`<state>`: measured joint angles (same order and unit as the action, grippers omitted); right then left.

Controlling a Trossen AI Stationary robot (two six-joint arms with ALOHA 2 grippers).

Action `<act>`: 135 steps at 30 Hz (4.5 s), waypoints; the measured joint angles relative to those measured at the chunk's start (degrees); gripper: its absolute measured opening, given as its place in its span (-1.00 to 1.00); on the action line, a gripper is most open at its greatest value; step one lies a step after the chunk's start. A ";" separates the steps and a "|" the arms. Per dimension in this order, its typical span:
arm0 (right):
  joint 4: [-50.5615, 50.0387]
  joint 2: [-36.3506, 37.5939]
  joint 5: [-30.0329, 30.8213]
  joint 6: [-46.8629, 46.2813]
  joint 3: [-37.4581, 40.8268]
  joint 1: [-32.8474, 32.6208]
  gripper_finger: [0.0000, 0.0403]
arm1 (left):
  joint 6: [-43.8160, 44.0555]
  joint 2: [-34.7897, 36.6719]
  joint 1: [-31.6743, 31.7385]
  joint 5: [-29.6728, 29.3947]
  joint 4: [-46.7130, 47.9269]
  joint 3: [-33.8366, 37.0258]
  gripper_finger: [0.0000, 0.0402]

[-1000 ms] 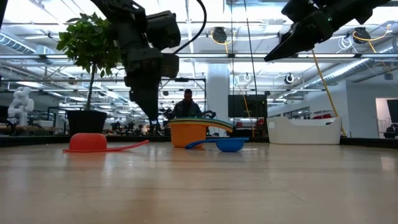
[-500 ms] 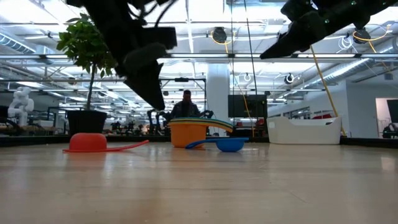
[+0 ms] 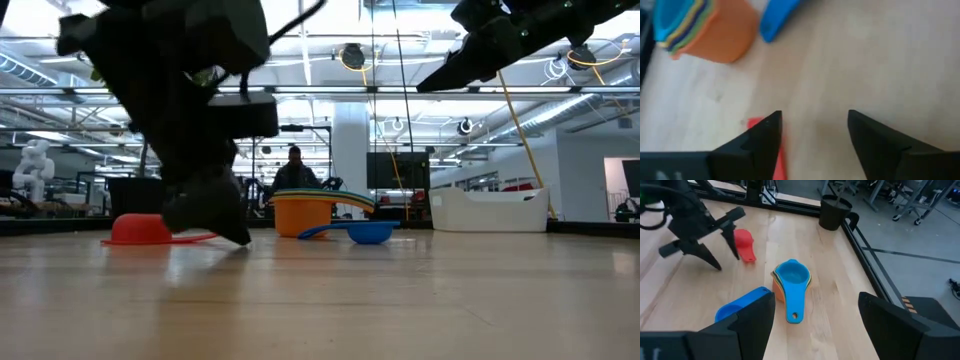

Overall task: Nest measuring cups in basket
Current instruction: Stack the red measuring cup into the light blue measuring cup

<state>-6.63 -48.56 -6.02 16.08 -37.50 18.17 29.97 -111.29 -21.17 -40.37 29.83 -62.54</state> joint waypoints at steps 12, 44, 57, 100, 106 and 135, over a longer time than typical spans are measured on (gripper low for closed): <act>0.33 0.02 0.00 -0.28 0.00 -0.02 0.40 | 7.91 -1.27 4.98 -2.11 10.87 -4.83 0.26; -0.15 0.02 -0.02 -0.39 0.02 -0.02 0.40 | 17.32 -1.20 8.02 8.19 15.10 -4.53 -0.58; -0.15 0.02 -0.02 -0.37 0.02 -0.02 0.40 | 16.40 -1.03 8.02 7.77 15.49 -4.59 -0.95; 16.22 -10.69 -0.13 -2.16 -2.12 -17.14 0.40 | -15.93 19.89 6.00 13.92 -4.31 -13.84 -0.97; 14.93 -19.19 1.66 -1.69 -8.09 -20.58 0.40 | -15.99 19.91 6.19 13.91 -4.42 -13.84 -0.97; 17.61 -32.70 2.80 -3.43 -17.20 -22.80 -0.14 | -15.91 19.91 6.14 13.89 -4.44 -13.82 -0.98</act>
<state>10.98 -81.25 -3.22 12.64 -54.70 -4.62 14.06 -91.37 -15.03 -26.48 25.39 -76.36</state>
